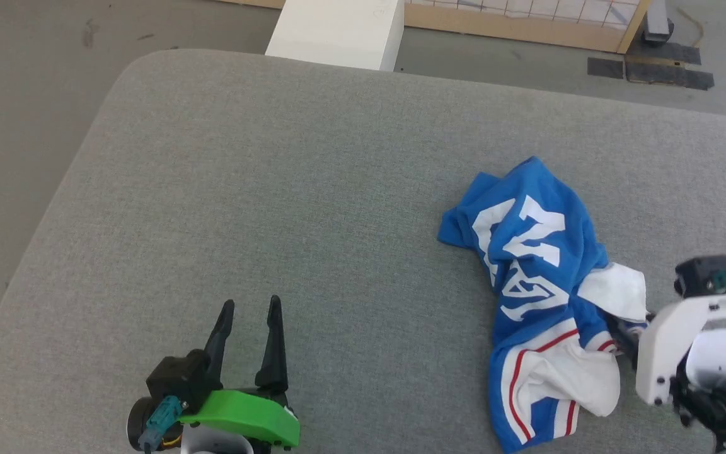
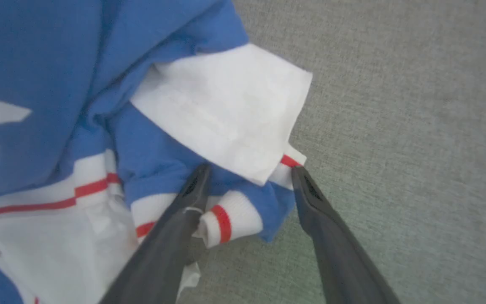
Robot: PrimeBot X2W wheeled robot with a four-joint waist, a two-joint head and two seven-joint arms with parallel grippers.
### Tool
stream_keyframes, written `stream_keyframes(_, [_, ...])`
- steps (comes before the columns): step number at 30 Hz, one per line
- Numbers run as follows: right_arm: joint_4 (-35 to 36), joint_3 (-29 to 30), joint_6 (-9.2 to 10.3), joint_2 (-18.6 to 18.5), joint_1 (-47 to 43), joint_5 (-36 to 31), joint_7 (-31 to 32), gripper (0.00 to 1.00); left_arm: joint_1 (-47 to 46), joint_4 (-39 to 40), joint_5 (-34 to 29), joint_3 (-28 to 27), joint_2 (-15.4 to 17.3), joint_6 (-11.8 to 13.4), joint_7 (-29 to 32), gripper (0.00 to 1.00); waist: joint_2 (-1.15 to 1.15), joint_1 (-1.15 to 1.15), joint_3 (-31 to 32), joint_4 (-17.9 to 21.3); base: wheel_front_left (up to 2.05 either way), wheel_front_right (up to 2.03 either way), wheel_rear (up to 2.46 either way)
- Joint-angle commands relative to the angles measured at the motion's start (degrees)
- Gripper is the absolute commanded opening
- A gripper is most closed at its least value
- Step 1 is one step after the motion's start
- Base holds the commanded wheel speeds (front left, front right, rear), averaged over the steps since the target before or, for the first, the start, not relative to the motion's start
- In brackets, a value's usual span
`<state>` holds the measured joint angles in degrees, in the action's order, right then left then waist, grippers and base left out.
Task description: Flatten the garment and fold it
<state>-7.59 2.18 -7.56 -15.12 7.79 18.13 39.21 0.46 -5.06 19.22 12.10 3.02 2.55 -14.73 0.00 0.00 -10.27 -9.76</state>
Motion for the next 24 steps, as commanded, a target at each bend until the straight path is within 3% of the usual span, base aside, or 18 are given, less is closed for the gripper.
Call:
stream_keyframes(1, [-0.1, -0.2, 0.08, 0.1, 1.9, 0.0, -1.6, 0.0, -1.0, 0.0, 0.2, -0.1, -0.1, 0.2, -0.3, 1.0, 0.0, 0.0, -0.2, 0.2, 0.0, 0.0, 0.0])
stream_keyframes(5, [0.7, 0.3, 0.08, -0.7, 4.0, 0.2, -4.9, 0.0, -0.9, -0.1, 0.3, -0.4, -0.1, 0.3, -0.3, 1.0, 0.0, 0.0, 0.0, 1.3, 0.0, 0.0, 0.0])
stream_keyframes(9, [4.6, 4.8, 0.08, -1.1, 3.2, 0.4, -6.7, 0.0, -0.9, -0.3, 0.7, -0.1, -0.1, 0.3, -0.3, 1.0, 0.0, 0.0, 0.6, 2.4, 0.0, 0.0, 0.0])
stream_keyframes(16, [12.3, 14.7, 0.08, 3.3, -7.2, -0.2, -6.0, 0.0, -0.1, -0.5, 1.0, -0.1, -0.1, 0.5, -0.3, 1.0, 0.0, 0.0, 1.7, 3.6, 0.0, 0.0, 0.0])
stream_keyframes(17, [12.6, 15.6, 0.08, 4.4, -8.8, -0.2, -6.1, 0.07, 0.1, -0.5, 1.0, -0.3, -0.1, 0.5, -0.3, 1.0, 0.0, 0.0, 1.7, 3.9, 0.0, 0.0, 0.0])
stream_keyframes(18, [12.6, 15.9, 0.08, 5.0, -10.0, -0.5, -6.3, 0.27, 0.2, -0.6, 1.0, -0.4, -0.1, 0.4, -0.3, 1.0, 0.0, 0.0, 1.8, 4.0, 0.0, 0.0, 0.0])
stream_keyframes(19, [12.5, 16.1, 0.08, 5.9, -11.0, -0.8, -6.9, 0.89, 0.3, -0.6, 0.9, -0.5, -0.1, 0.4, -0.3, 1.0, 0.0, 0.0, 1.8, 4.3, 0.0, 0.0, 0.0])
stream_keyframes(20, [12.2, 16.5, 0.08, 6.7, -11.5, -0.9, -7.6, 1.0, 0.3, -0.7, 0.8, -0.6, -0.1, 0.3, -0.3, 1.0, 0.0, 0.0, 1.8, 4.4, 0.0, 0.0, 0.0])
stream_keyframes(24, [11.4, 15.8, 0.08, 8.4, -11.5, -1.8, -10.9, 1.0, 0.2, -0.7, 0.2, -0.9, -0.1, 0.0, -0.3, 1.0, 0.0, 0.0, 1.9, 5.0, 0.0, 0.0, 0.0])
